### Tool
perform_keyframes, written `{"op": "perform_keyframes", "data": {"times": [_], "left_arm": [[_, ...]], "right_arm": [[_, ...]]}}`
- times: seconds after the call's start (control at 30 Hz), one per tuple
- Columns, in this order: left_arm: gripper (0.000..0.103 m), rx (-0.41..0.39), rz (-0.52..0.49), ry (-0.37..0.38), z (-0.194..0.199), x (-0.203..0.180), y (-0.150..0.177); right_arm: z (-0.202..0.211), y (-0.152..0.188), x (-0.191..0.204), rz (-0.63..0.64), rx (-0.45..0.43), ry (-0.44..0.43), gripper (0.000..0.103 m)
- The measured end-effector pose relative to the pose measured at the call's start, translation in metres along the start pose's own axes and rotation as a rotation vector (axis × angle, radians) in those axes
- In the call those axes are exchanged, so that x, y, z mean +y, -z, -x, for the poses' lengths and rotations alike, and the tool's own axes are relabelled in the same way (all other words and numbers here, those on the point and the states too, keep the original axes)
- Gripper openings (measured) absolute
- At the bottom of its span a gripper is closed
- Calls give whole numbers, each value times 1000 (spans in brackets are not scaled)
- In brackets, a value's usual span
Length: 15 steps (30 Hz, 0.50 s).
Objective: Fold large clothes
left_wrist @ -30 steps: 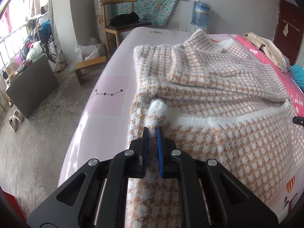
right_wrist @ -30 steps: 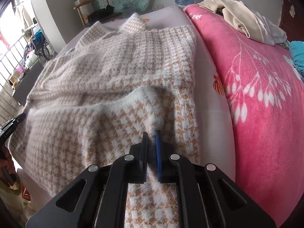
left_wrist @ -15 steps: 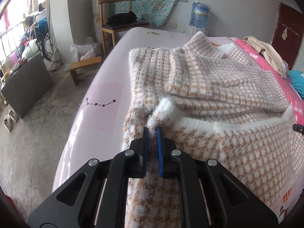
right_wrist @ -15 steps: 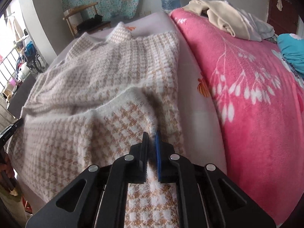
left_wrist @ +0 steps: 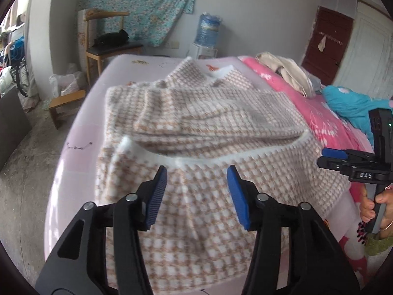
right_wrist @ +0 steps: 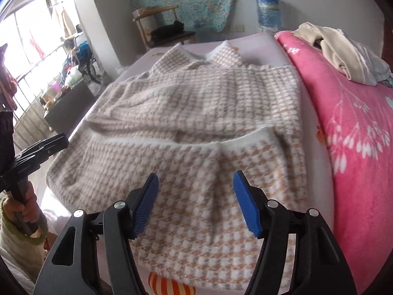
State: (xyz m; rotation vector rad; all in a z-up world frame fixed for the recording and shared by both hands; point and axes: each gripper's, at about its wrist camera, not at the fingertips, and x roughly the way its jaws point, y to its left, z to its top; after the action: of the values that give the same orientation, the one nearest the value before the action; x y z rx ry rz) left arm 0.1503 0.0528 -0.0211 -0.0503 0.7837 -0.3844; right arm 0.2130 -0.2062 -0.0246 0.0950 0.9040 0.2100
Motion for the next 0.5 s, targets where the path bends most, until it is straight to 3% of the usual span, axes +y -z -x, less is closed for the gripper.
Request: {"op": "perform_keyframes", "data": {"times": [0.07,0.13,0.27,0.33,0.5], "left_arm": [[63,65,-33,-21,-22,-16,10],[67,134,-62,-86,-42,-25,23],[76,125,-41,-120,-41,-24,29],[80,128,-22,-116,-42,-21,31],[83,129,-29,-135,-42,-22,33]], "right_arm": [[-24,6,10,21,59,-19,63],[-38,14,17,47,99,53,67],[-16,14,26,64,58,66,72],[-6,18,26,63,36,68,85],[-18,38,32,87,91,84,85]]}}
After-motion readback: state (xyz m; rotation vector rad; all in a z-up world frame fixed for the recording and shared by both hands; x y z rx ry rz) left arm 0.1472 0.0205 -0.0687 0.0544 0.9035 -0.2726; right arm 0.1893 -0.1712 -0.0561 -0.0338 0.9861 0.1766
